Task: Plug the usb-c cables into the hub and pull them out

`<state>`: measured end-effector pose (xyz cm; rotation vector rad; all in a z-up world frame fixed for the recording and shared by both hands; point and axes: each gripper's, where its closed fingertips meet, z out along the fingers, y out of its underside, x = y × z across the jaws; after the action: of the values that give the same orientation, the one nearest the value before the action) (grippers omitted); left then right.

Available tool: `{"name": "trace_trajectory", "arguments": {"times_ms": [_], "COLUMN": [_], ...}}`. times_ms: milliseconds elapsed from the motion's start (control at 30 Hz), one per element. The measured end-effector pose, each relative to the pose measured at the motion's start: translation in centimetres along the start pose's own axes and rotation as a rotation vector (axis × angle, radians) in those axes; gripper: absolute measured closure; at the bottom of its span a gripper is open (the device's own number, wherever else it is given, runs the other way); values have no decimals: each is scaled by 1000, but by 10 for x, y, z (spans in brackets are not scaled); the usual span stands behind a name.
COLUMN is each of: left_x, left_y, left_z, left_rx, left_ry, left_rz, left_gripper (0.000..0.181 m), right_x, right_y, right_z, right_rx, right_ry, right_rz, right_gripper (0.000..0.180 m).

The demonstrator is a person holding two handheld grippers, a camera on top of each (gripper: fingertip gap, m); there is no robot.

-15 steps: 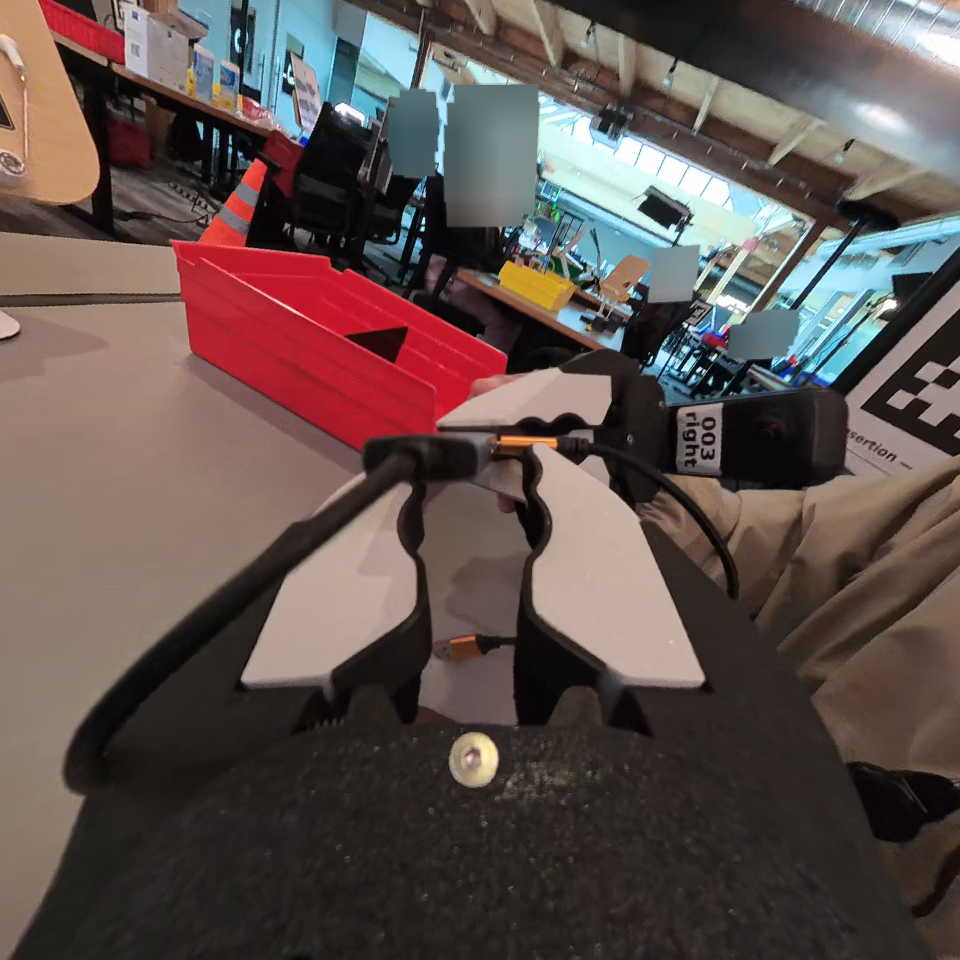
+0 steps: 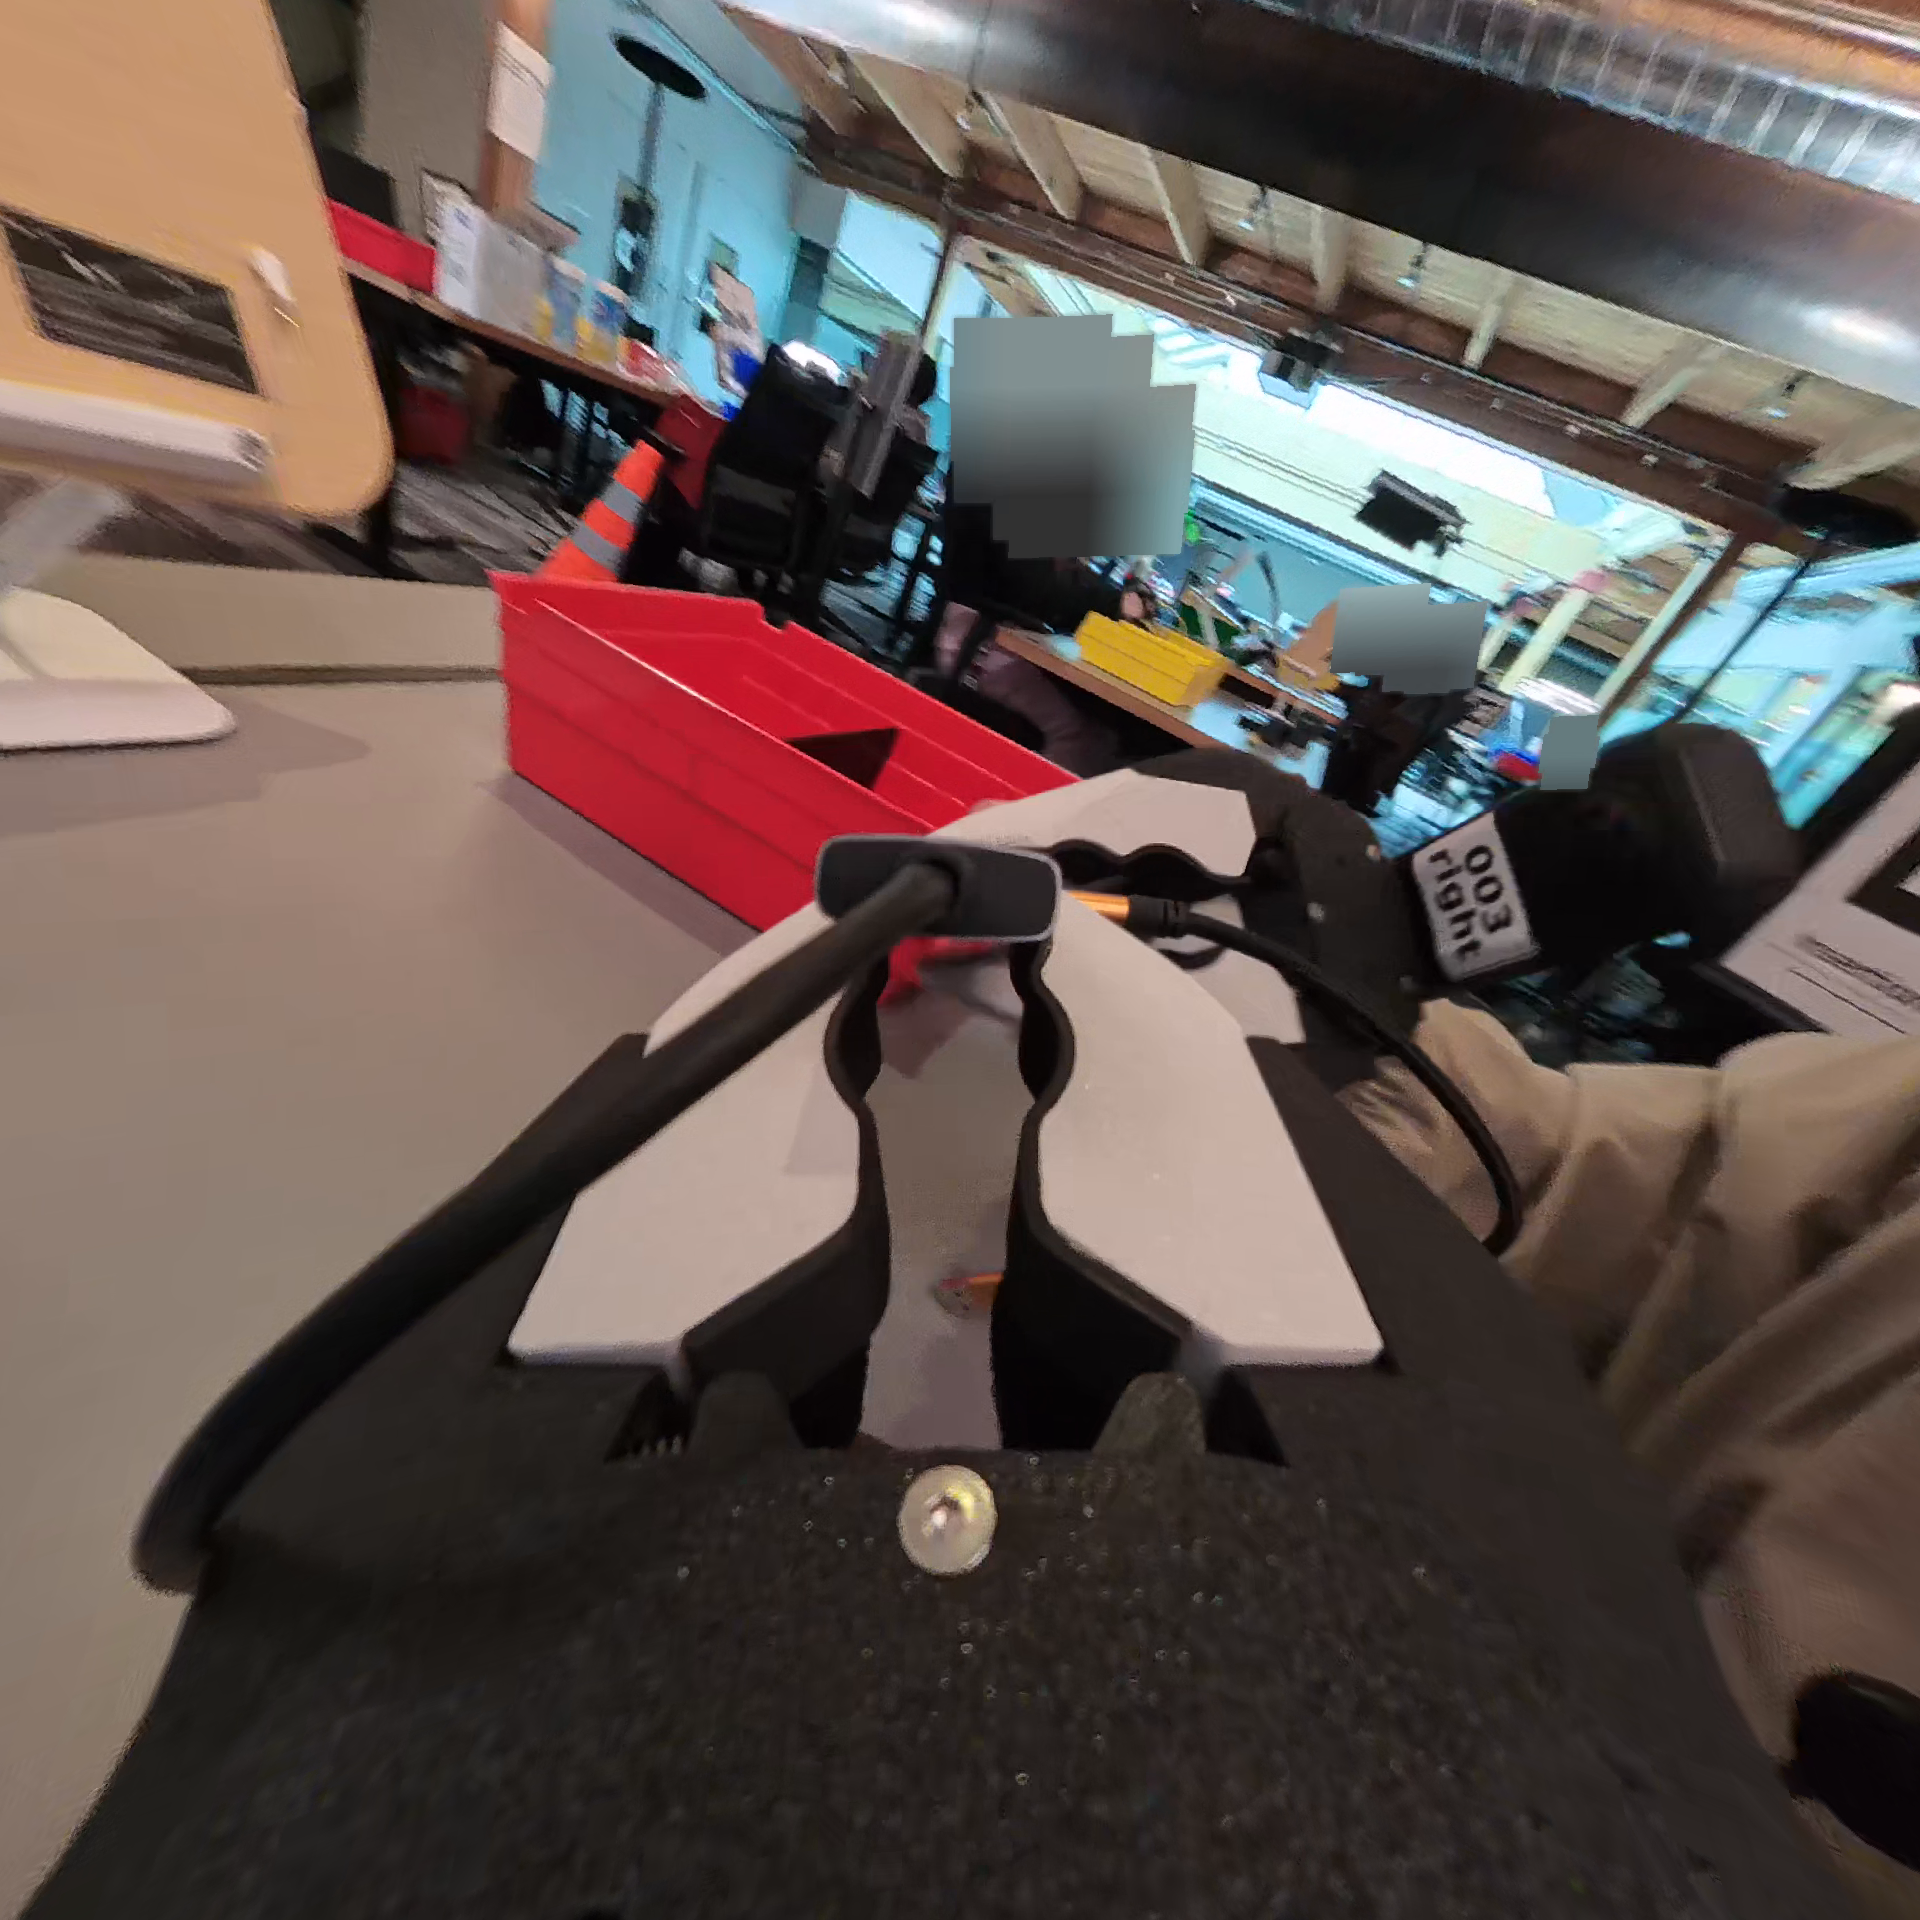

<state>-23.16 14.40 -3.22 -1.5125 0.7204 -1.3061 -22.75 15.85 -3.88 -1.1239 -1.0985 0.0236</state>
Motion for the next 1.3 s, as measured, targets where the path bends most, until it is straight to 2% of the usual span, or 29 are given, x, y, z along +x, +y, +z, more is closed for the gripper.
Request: {"name": "trace_trajectory", "arguments": {"times_ms": [67, 200, 300, 367, 467, 733, 933, 1100, 1300], "left_x": [-11, -36, -45, -48, -51, -40, -42, -46, -55], "left_y": [-10, -26, -29, -28, -25, -14, -12, -6, 6], "left_z": [-7, -26, -32, -32, -30, -14, -12, -9, -3], "left_rx": [57, 148, 162, 162, 149, 137, 71, 18, -17], "left_ry": [-61, -220, -319, -377, -437, -410, -455, -484, -458], "left_rz": [24, 154, 268, 317, 374, 404, 466, 423, 276], "left_gripper": [158, 158, 158, 158, 158, 158, 158, 158, 158], "right_x": [-3, 26, 39, 23, 4, -3, -4, -6, -9], "right_y": [6, 18, 5, -11, -10, 1, 6, 13, 26], "right_z": [2, 1, 3, 11, 21, 25, 23, 22, 22], "right_rx": [-48, -43, -7, -20, -122, -129, -146, -164, -205], "right_ry": [-66, -40, -57, -106, -28, 87, 115, 120, 147], "right_rz": [204, 647, 996, 1099, 1064, 1064, 1041, 1074, 1092], "right_gripper": [149, 151, 151, 150, 152, 167, 168, 168, 168]}}
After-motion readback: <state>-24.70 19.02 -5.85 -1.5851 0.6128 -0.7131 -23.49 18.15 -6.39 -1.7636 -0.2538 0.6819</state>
